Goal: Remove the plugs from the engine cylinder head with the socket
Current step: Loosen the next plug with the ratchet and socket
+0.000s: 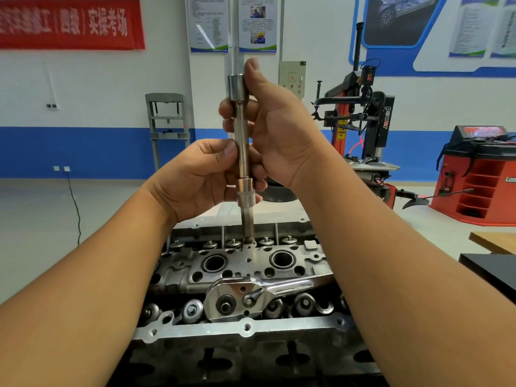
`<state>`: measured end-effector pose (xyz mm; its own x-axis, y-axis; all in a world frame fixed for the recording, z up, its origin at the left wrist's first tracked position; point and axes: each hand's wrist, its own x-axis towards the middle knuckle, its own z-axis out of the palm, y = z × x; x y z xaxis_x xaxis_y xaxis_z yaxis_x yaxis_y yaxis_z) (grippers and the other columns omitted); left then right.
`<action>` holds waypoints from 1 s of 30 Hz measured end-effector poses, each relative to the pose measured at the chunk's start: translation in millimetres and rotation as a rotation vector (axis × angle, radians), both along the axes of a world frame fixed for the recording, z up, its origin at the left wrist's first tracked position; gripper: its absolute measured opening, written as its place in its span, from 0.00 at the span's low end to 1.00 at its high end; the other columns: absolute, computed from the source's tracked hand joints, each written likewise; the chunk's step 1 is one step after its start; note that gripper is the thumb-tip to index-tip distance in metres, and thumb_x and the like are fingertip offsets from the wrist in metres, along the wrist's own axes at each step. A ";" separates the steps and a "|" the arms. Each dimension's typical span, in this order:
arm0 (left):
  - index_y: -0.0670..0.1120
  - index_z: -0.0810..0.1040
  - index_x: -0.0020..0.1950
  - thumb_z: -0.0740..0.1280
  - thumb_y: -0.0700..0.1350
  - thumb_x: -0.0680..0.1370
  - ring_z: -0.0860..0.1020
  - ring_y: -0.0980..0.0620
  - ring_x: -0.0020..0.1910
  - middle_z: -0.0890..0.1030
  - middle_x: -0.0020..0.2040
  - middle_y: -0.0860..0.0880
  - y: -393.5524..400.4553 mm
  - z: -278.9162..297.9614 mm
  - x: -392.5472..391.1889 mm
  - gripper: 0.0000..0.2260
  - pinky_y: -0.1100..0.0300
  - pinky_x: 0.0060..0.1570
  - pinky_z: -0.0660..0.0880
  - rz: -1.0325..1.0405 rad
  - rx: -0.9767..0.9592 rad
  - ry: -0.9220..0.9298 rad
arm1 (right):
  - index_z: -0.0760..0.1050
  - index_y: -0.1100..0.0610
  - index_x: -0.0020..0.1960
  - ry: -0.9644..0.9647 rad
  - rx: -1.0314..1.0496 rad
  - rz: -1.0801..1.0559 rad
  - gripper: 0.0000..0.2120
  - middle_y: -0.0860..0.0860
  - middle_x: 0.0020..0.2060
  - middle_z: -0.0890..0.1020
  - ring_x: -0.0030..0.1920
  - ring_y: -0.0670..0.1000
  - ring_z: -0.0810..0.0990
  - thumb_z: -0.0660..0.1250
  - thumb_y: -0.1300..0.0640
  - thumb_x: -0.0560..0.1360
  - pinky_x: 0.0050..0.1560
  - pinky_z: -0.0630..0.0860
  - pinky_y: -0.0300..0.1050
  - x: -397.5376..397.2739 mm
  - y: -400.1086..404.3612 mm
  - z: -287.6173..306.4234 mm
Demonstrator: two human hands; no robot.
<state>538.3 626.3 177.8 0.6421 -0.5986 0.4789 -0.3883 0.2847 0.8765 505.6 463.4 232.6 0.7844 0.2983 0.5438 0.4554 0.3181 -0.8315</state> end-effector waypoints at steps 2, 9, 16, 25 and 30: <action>0.44 0.85 0.55 0.79 0.54 0.73 0.86 0.44 0.47 0.86 0.47 0.43 -0.2 1.0 1.1 0.18 0.47 0.49 0.84 0.026 -0.006 -0.036 | 0.75 0.57 0.50 0.030 -0.016 0.018 0.17 0.52 0.35 0.84 0.37 0.52 0.80 0.62 0.42 0.84 0.41 0.77 0.46 -0.3 -0.3 -1.0; 0.44 0.83 0.59 0.81 0.50 0.70 0.85 0.49 0.46 0.86 0.48 0.47 -2.6 10.2 -4.6 0.21 0.51 0.45 0.84 0.175 -0.001 -0.157 | 0.75 0.59 0.50 0.001 0.048 0.058 0.14 0.54 0.38 0.83 0.41 0.53 0.82 0.71 0.47 0.78 0.45 0.79 0.48 5.5 0.9 -1.8; 0.44 0.82 0.57 0.72 0.42 0.77 0.83 0.49 0.46 0.84 0.48 0.47 -5.5 8.0 -12.5 0.09 0.53 0.43 0.82 0.323 -0.001 -0.213 | 0.81 0.59 0.49 0.013 0.004 0.093 0.21 0.55 0.41 0.85 0.41 0.53 0.84 0.64 0.41 0.83 0.46 0.80 0.49 6.3 2.7 -3.2; 0.44 0.84 0.59 0.80 0.50 0.73 0.85 0.49 0.48 0.85 0.47 0.46 -1.2 3.9 -9.8 0.18 0.52 0.47 0.83 0.158 -0.107 -0.104 | 0.77 0.58 0.52 -0.005 -0.038 0.071 0.21 0.56 0.42 0.87 0.30 0.51 0.81 0.65 0.39 0.82 0.26 0.72 0.40 8.6 5.4 -4.6; 0.47 0.87 0.55 0.82 0.52 0.69 0.84 0.53 0.45 0.86 0.46 0.48 -6.1 4.0 -7.6 0.18 0.56 0.45 0.82 0.201 -0.121 -0.126 | 0.77 0.57 0.48 -0.060 0.043 -0.023 0.14 0.55 0.40 0.87 0.41 0.53 0.86 0.71 0.45 0.79 0.33 0.78 0.43 9.1 -0.3 -4.5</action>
